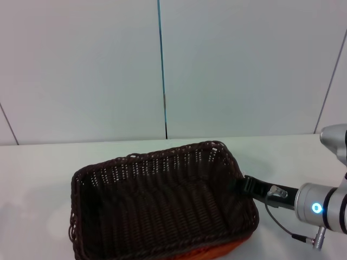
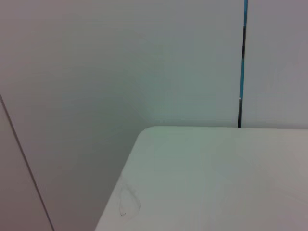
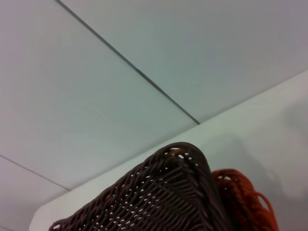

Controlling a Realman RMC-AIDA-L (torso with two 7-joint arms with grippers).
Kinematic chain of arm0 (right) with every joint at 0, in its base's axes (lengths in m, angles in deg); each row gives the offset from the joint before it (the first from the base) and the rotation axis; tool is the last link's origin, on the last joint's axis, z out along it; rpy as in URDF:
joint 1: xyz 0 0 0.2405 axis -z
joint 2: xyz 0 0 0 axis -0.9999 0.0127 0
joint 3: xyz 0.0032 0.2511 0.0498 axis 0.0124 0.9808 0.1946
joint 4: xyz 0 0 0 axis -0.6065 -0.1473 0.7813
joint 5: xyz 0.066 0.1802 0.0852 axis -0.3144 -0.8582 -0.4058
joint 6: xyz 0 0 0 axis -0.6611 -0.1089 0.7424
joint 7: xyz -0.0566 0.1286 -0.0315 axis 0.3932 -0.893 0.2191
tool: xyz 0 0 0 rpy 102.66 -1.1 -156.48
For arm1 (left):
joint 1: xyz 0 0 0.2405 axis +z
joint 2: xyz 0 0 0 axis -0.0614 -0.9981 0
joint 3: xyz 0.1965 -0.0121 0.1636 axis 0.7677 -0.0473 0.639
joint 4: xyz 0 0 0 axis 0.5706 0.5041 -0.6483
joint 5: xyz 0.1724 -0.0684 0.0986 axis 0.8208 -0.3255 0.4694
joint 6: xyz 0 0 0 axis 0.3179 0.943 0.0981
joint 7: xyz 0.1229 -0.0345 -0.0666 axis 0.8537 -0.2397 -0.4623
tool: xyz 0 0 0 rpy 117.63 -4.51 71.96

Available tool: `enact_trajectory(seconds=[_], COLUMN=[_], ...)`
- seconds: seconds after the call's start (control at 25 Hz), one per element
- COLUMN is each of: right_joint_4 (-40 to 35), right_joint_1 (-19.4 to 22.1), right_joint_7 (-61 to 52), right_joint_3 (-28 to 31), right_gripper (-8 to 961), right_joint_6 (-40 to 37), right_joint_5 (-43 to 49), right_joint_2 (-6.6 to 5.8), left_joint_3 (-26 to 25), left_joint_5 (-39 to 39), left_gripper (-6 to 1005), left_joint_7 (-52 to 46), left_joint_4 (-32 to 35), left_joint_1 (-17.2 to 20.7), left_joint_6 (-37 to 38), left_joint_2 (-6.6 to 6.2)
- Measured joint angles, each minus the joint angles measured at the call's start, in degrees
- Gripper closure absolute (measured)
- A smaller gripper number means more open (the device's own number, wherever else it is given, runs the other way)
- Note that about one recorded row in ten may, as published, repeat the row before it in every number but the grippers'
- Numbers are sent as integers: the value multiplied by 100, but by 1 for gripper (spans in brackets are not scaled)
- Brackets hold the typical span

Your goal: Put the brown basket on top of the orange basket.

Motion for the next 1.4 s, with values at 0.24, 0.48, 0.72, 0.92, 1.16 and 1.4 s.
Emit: enact_trajectory(seconds=[0.24, 0.48, 0.72, 0.92, 1.16, 1.4], right_joint_4=[-226, -236, -223, -196, -230, -240], right_joint_1=[-93, -83, -65, -60, -96, -69], right_joint_7=[44, 130, 175, 393, 789, 1059], right_joint_3=[120, 181, 231, 252, 252, 249], right_gripper=[699, 646, 355, 348, 323, 222], right_joint_6=[-88, -105, -115, -148, -196, -178], right_joint_5=[-33, -45, -62, -176, -381, -493], right_joint_2=[4, 19, 20, 20, 23, 38], left_joint_3=[0, 0, 0, 0, 0, 0], left_joint_5=[-5, -9, -9, -9, -9, -9], left_gripper=[110, 111, 111, 111, 111, 110], left_joint_7=[2, 3, 3, 3, 3, 3], left_joint_4=[0, 0, 0, -1, 0, -1], left_joint_1=[9, 16, 9, 1, -1, -1], left_joint_6=[0, 1, 1, 1, 1, 1], left_joint_2=[10, 12, 19, 20, 20, 19])
